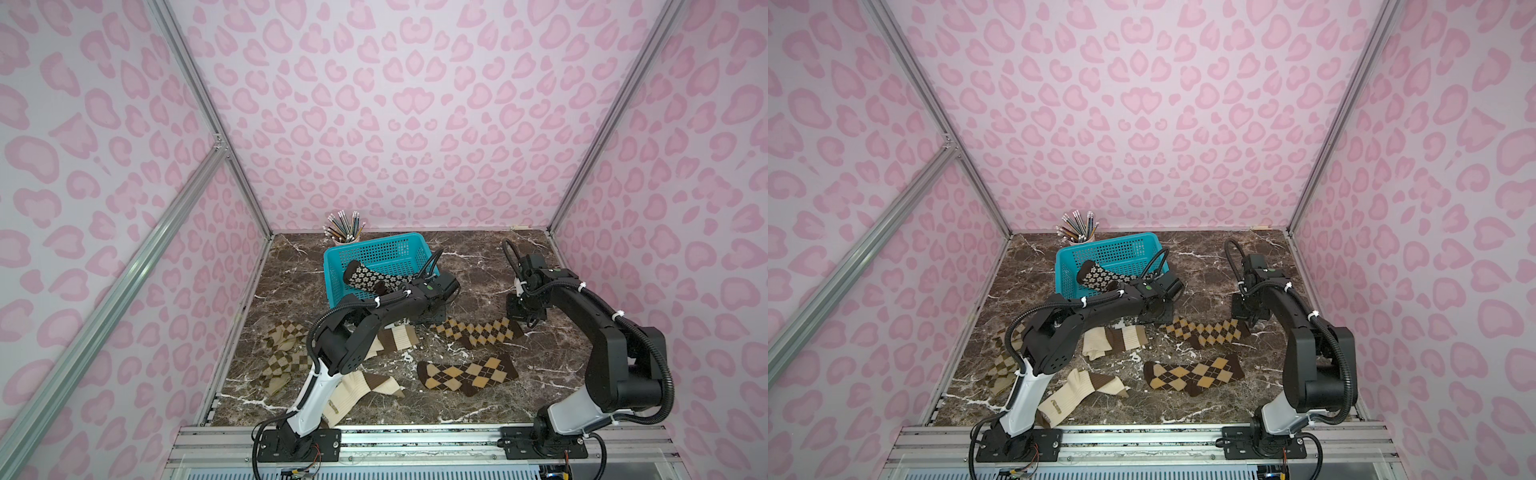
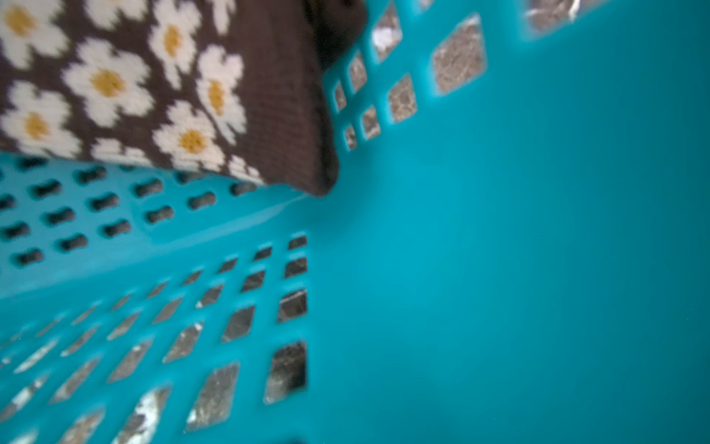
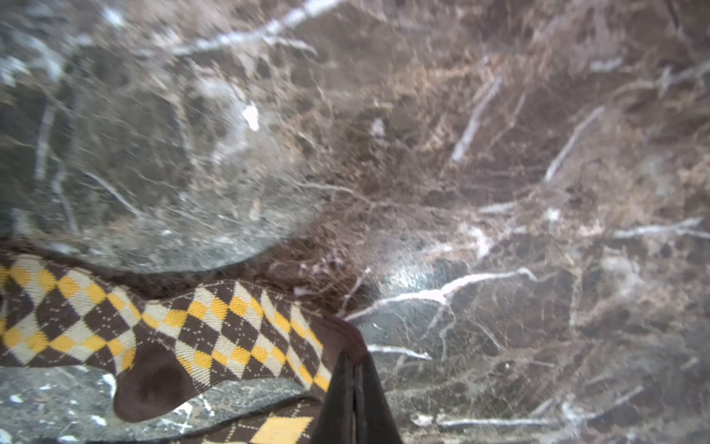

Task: Place the socks together as a pair
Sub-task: Pick up the sock at the center of the board.

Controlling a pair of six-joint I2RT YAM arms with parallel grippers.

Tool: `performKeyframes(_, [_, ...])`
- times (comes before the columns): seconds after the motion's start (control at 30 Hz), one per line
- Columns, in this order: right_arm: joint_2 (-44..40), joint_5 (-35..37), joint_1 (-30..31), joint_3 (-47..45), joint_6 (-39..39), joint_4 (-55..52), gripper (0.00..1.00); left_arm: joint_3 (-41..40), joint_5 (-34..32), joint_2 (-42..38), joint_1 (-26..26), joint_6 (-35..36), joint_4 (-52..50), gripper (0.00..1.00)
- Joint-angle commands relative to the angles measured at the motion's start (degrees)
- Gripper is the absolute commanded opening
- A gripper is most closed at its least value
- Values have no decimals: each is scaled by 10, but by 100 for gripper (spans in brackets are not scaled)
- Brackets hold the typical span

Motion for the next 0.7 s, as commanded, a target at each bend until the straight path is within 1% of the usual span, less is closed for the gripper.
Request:
performKeyframes(0.0, [-8, -23, 0, 23, -8, -19, 0, 16, 9, -3, 6, 28, -24, 4])
performKeyframes(0.07, [-15, -39, 0, 37, -9, -37, 0, 26, 11, -26, 5, 33, -33, 4])
performKeyframes(0.13, [-24, -56, -1, 49, -7, -59, 0, 30, 29, -51, 1, 33, -42, 4])
performKeyframes(0.2, [-31, -61, 0, 60, -2, -85, 0, 19, 41, -81, -9, 28, -50, 4])
performKeyframes(0.27, [-41, -67, -4, 71, 5, -112, 0, -14, 57, -121, -18, 14, -48, 4])
performKeyframes(0.43, [-82, -99, -10, 77, 27, -164, 0, -145, 97, -252, -40, -47, -10, 4])
performKeyframes(0.53, [-109, -98, -13, 62, 30, -194, 0, -197, 105, -297, -58, -72, 1, 4])
performKeyframes(0.67, [-148, -112, -12, 40, 34, -206, 0, -251, 107, -328, -85, -96, 19, 4])
